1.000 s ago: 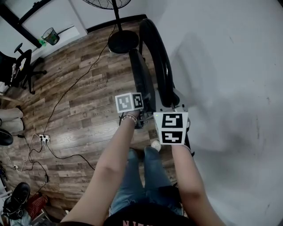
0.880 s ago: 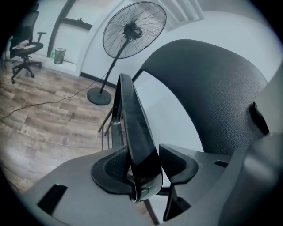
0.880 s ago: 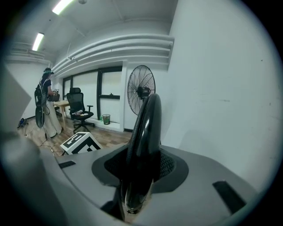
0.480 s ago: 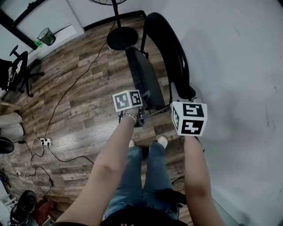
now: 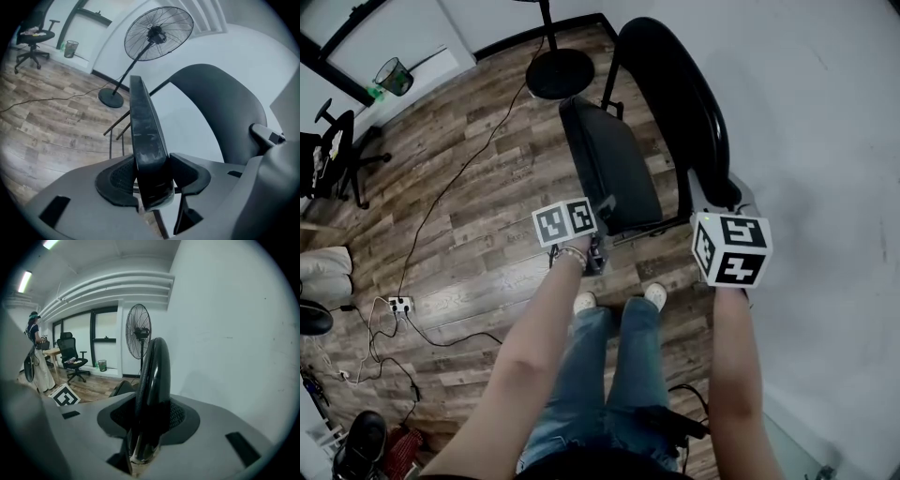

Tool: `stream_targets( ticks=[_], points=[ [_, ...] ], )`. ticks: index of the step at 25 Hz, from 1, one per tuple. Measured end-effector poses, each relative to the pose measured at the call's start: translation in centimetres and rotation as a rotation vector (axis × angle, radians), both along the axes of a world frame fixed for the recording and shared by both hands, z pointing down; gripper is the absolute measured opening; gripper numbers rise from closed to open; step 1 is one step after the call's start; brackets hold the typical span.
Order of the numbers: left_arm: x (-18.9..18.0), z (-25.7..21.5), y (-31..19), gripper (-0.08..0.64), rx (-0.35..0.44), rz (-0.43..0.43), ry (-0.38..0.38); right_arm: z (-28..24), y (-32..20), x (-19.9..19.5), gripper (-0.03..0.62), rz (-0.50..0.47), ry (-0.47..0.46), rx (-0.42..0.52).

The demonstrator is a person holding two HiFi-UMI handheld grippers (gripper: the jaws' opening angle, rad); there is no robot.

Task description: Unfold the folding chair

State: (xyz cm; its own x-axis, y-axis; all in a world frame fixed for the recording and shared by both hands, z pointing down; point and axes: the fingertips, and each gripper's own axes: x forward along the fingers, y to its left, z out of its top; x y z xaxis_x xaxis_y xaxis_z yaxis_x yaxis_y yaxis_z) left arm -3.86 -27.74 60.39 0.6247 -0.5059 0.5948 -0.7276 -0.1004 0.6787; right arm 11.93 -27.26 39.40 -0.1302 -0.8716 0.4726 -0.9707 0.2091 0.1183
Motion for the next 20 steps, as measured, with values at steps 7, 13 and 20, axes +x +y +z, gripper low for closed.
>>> stream_targets(
  ticks=[7, 13, 20],
  points=[
    [-4.0, 2.9, 0.9, 0.211, -0.037, -0.042, 0.035, 1.2, 0.0, -0.5, 0.13, 0.013, 0.0, 0.02],
    [-6.2, 5.0, 1.4, 0.207, -0.035, -0.033, 0.104, 2.3, 0.1, -0.1, 0.137, 0.031, -0.004, 0.048],
    [-9.0, 7.6, 2.1, 0.209, -0.049, -0.026, 0.177, 3.5, -0.1, 0.4, 0.144, 0.034, -0.019, 0.052]
  ],
)
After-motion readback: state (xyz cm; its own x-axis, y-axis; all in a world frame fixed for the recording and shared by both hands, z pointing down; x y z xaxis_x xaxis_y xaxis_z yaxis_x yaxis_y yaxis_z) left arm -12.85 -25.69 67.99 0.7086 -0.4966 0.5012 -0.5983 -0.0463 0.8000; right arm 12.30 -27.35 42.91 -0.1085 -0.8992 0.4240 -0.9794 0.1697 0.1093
